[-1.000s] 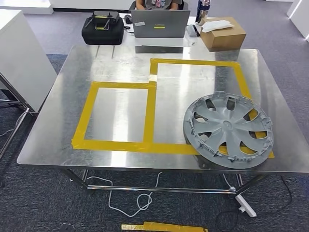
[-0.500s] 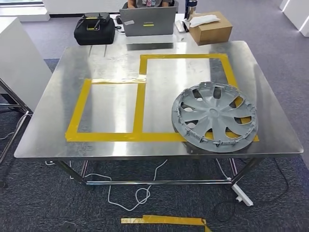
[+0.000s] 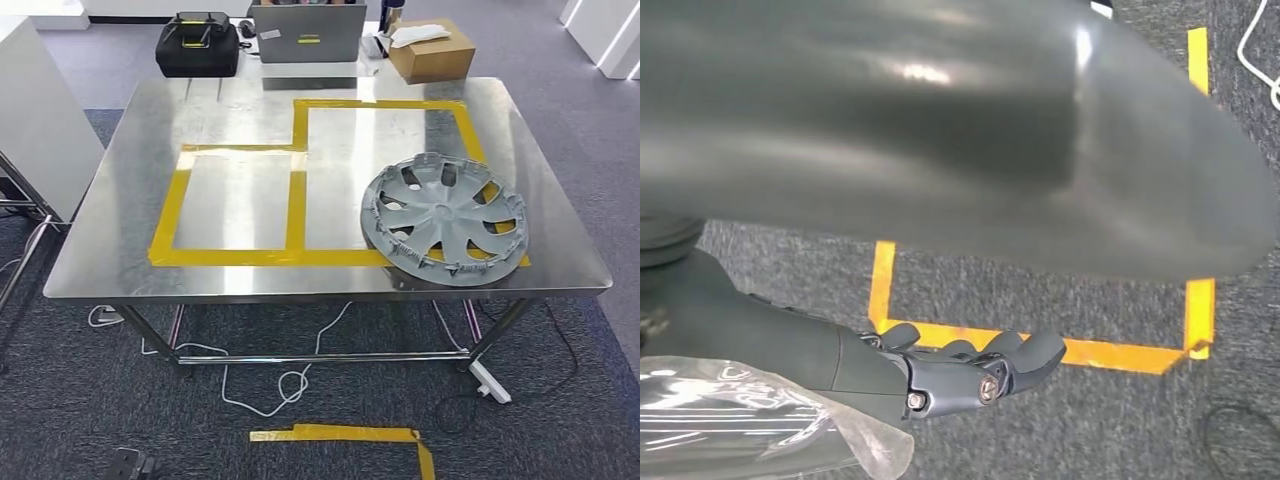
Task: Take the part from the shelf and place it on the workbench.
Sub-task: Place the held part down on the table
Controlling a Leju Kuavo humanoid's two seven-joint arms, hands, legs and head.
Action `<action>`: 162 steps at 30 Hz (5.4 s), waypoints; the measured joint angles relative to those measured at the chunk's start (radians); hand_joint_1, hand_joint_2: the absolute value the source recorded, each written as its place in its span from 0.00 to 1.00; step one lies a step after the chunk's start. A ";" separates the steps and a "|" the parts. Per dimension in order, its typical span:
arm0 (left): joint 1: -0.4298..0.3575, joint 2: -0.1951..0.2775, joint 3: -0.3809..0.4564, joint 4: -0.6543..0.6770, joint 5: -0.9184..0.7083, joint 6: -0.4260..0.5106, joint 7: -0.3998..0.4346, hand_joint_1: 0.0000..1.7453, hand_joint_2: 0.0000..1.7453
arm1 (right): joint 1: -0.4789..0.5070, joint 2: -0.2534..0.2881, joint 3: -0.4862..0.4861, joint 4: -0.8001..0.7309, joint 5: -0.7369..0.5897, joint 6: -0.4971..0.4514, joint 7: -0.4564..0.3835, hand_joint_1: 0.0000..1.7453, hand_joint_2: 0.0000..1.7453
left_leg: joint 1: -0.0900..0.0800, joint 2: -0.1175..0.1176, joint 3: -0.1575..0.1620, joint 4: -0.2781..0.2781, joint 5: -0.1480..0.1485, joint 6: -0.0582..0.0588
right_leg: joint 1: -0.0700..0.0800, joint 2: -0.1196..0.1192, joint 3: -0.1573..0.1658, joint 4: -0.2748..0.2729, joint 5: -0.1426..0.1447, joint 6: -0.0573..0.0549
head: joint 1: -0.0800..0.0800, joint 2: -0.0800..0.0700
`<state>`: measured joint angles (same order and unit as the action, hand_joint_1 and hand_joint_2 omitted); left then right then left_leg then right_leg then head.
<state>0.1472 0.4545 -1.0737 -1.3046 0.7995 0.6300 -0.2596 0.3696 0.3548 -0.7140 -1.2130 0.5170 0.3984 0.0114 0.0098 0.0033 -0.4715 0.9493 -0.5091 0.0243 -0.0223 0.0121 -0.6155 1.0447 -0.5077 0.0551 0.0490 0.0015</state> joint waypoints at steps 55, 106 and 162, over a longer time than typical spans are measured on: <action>0.140 -0.223 0.574 0.011 -0.212 -0.236 0.064 0.00 0.00 | -0.080 -0.008 -0.029 0.031 -0.107 -0.190 -0.134 0.00 0.00 | -0.005 0.003 0.023 0.054 -0.035 -0.031 | 0.024 -0.018 0.044 -0.062 0.053 -0.053 | -0.005 0.000; 0.129 -0.250 0.601 0.060 -0.202 -0.252 0.042 0.00 0.00 | -0.122 -0.041 -0.059 0.124 -0.088 -0.178 -0.136 0.00 0.00 | -0.019 0.009 -0.132 0.046 0.095 -0.018 | 0.025 -0.019 0.195 -0.122 -0.032 -0.055 | -0.008 0.000; 0.125 -0.278 0.658 0.146 -0.213 -0.287 -0.013 0.00 0.00 | -0.123 -0.087 0.053 0.140 -0.138 -0.214 -0.114 0.00 0.00 | -0.005 -0.082 -0.064 0.029 0.048 0.006 | 0.016 0.032 0.080 0.032 -0.036 -0.025 | -0.011 0.000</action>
<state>0.2726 0.1761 -0.4158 -1.1588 0.5862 0.3428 -0.2724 0.2463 0.2680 -0.6605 -1.0730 0.3787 0.1842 -0.1022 0.0045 -0.0790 -0.5358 0.9785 -0.4613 0.0303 -0.0065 0.0436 -0.5358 1.0764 -0.5437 0.0305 0.0379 0.0015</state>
